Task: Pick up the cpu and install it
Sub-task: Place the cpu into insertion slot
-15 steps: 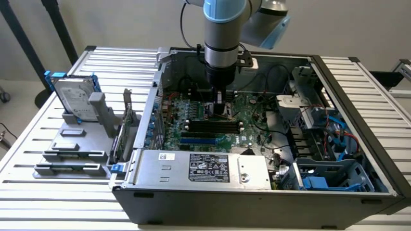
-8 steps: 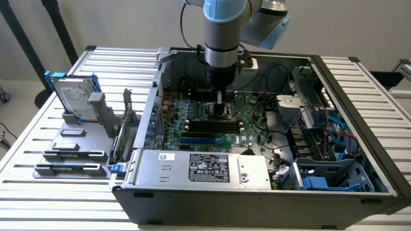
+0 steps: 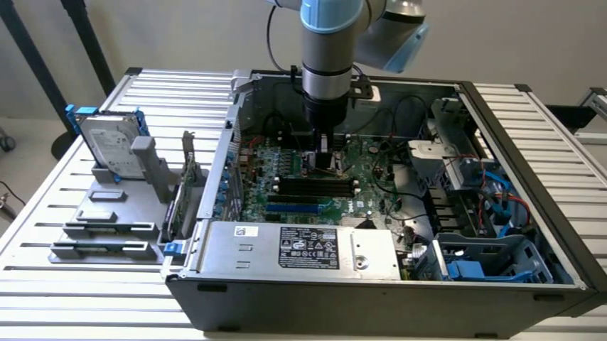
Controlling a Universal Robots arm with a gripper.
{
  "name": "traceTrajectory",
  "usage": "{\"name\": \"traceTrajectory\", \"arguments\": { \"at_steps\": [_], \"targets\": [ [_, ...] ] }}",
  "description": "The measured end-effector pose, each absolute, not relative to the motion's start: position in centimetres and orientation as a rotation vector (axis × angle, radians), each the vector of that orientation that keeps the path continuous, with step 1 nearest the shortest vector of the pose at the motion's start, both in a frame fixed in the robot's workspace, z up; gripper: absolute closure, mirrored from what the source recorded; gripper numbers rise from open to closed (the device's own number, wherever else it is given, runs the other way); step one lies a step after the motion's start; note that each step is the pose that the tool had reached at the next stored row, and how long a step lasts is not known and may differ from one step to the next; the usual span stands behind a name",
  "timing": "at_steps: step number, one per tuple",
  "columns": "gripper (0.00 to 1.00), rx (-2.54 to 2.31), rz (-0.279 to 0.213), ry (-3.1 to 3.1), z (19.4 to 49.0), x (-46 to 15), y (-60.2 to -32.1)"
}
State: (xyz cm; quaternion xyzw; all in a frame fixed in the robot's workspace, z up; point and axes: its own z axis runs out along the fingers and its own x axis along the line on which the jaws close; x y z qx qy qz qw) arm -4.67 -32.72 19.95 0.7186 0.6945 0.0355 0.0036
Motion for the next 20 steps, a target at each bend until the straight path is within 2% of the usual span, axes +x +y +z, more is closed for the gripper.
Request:
{"name": "traceTrajectory", "arguments": {
  "at_steps": [20],
  "targets": [
    [0.45,2.239,0.111,2.191,19.82,-4.67,-32.78]
  ]
}}
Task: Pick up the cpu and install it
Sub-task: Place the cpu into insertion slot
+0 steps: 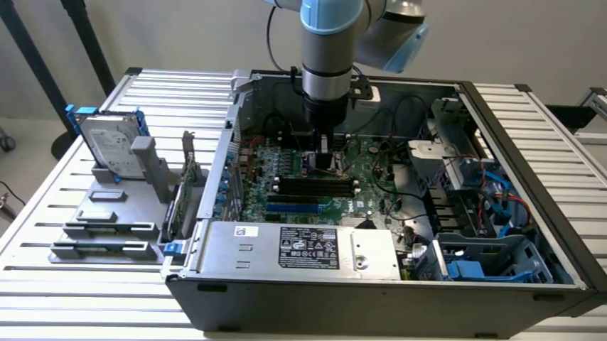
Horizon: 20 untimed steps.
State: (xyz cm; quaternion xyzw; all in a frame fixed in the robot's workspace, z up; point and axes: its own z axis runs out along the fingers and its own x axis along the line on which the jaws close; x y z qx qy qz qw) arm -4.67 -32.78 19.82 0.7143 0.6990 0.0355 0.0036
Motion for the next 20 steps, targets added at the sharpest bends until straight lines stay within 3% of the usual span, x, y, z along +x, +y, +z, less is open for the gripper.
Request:
{"name": "traceTrajectory", "arguments": {
  "at_steps": [12,14,16,20],
  "targets": [
    [0.45,2.239,0.111,2.191,19.78,-4.67,-32.80],
    [0.44,2.239,0.111,2.191,19.77,-4.67,-32.80],
    [0.31,2.239,0.111,2.191,19.77,-4.67,-32.80],
    [0.31,2.239,0.111,2.191,19.78,-4.67,-32.80]
  ]
}}
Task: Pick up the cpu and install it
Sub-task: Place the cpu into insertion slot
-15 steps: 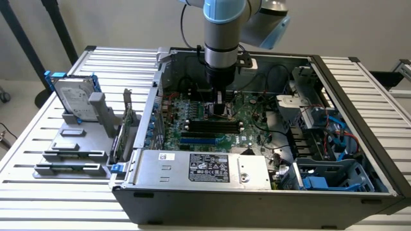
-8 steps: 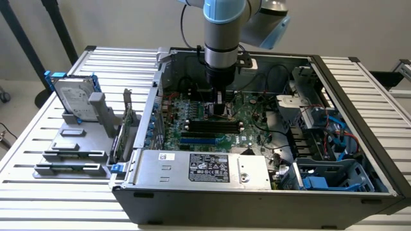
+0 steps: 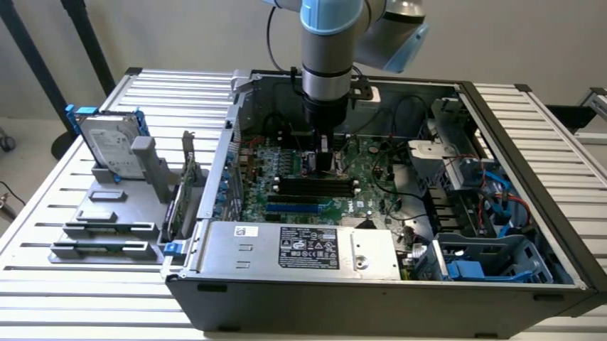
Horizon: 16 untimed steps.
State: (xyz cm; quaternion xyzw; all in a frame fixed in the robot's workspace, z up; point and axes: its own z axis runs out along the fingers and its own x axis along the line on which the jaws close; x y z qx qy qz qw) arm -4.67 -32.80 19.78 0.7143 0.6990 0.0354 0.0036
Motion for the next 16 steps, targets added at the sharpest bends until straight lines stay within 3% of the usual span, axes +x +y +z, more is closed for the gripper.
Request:
{"name": "traceTrajectory", "arguments": {
  "at_steps": [11,16],
  "targets": [
    [0.34,2.241,0.116,2.193,21.4,-4.9,-32.8],
    [0.58,2.243,0.120,2.195,21.8,-6.3,-32.8]
  ]
}}
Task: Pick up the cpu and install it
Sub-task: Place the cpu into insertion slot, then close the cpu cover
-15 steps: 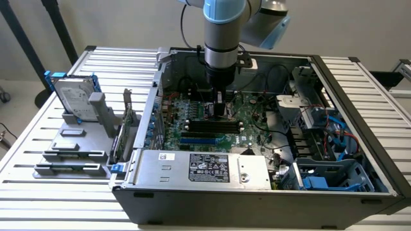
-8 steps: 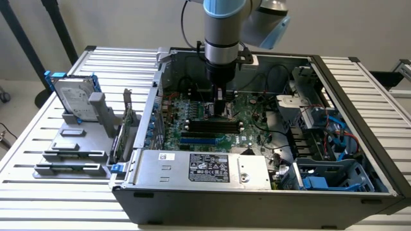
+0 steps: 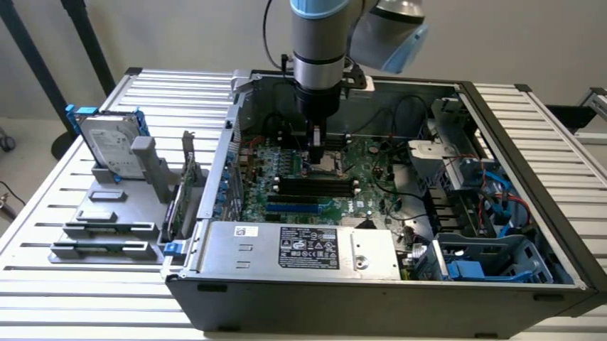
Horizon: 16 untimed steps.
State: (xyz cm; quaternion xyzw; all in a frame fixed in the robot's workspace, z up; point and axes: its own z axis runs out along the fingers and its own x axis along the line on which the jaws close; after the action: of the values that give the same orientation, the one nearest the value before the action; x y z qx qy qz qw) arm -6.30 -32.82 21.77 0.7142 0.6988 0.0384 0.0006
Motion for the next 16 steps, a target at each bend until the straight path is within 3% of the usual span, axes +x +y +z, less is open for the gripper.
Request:
{"name": "traceTrajectory", "arguments": {
  "at_steps": [2,5,7,16],
  "targets": [
    [0.70,2.244,0.121,2.195,21.9,-7.0,-32.8],
    [0.76,2.245,0.121,2.196,22.0,-7.9,-32.8],
    [0.87,2.245,0.120,2.196,22.1,-8.4,-32.8],
    [0.89,2.245,0.121,2.197,22.1,-8.5,-32.8]
  ]
}}
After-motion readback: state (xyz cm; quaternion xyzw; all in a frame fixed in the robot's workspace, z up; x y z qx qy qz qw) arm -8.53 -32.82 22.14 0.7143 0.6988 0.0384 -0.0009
